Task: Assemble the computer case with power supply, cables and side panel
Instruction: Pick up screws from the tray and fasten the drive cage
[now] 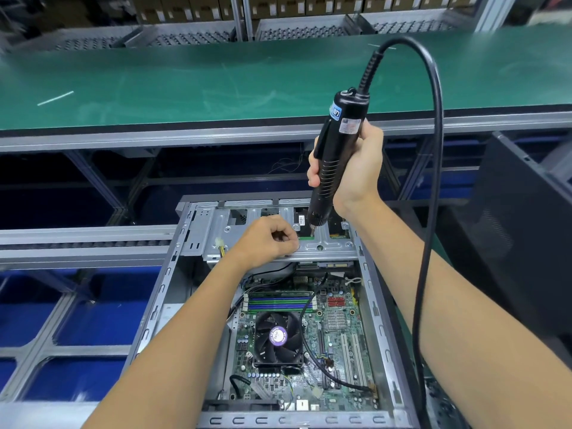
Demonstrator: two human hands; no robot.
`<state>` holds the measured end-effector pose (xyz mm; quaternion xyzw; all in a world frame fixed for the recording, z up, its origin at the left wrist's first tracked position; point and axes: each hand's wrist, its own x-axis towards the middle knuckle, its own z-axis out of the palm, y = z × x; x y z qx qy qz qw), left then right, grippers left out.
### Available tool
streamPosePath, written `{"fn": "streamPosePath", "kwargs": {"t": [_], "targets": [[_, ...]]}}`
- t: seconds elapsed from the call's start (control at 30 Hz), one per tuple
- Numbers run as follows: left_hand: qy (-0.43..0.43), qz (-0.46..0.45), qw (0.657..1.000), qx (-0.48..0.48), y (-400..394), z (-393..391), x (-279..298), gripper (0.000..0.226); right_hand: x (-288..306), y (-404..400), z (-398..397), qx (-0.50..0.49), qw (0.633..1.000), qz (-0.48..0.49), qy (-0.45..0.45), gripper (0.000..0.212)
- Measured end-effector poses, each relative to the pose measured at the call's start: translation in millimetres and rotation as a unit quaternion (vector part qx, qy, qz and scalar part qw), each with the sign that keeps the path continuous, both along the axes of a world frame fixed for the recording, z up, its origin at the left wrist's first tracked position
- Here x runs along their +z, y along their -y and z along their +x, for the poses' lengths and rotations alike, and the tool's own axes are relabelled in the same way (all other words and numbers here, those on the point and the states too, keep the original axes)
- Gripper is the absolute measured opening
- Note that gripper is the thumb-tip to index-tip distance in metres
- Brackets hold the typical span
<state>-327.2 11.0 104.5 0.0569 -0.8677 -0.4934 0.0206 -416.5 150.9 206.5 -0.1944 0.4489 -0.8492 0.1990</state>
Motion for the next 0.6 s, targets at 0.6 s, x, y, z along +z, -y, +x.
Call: {"fn": "streamPosePath", "kwargs": {"t": [0.6], "targets": [[0.008,0.02,1.0,0.018,0.2,-1.9,-1.3,0.017,-6.8,-2.7,1.2,0.051,0.998,0.022,-0.028,0.054]]}}
